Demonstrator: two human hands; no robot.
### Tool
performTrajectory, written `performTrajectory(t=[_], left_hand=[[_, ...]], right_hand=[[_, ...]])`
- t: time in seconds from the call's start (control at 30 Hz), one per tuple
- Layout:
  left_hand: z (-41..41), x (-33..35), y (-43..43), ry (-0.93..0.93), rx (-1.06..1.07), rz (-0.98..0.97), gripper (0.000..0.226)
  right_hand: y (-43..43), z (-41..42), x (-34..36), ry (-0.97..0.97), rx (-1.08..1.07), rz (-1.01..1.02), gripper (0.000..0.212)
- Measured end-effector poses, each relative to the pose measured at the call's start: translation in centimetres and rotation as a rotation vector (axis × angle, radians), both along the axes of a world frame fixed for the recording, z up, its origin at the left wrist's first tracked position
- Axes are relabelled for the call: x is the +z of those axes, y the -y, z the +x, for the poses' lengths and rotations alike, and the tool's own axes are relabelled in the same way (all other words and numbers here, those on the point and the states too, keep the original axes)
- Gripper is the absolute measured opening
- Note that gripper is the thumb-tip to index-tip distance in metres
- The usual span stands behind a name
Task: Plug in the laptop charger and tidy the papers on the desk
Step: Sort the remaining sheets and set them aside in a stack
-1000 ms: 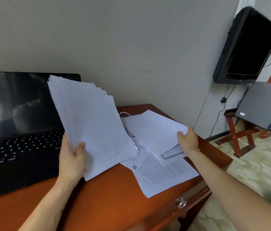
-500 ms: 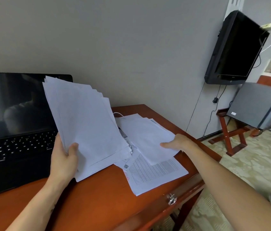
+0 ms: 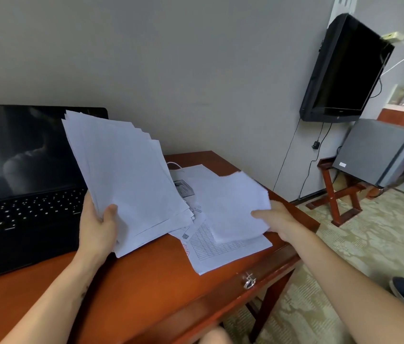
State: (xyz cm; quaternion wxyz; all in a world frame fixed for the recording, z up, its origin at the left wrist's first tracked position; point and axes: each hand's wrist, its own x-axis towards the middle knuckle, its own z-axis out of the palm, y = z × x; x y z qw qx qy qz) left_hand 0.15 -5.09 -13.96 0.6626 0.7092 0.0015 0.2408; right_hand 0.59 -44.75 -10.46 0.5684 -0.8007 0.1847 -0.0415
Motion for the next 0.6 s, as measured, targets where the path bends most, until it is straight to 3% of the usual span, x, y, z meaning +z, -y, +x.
performTrajectory(t=[0.2, 0.5, 0.6], left_hand=[[-0.3, -0.3, 0.0, -0.004, -0.042, -0.055, 0.055], [-0.6, -0.5, 0.0, -0.008, -0.048, -0.033, 0.057], [-0.8, -0.5, 0.1, -0.012, -0.040, -0.040, 0.059]], right_hand=[[-0.2, -2.4, -0.6, -0.197, 0.191, -0.350, 0.038], [-3.5, -3.8, 0.9, -0.346, 0.242, -0.840, 0.073], [-4.2, -3.8, 1.3, -0.366, 0.217, -0.816, 0.076]])
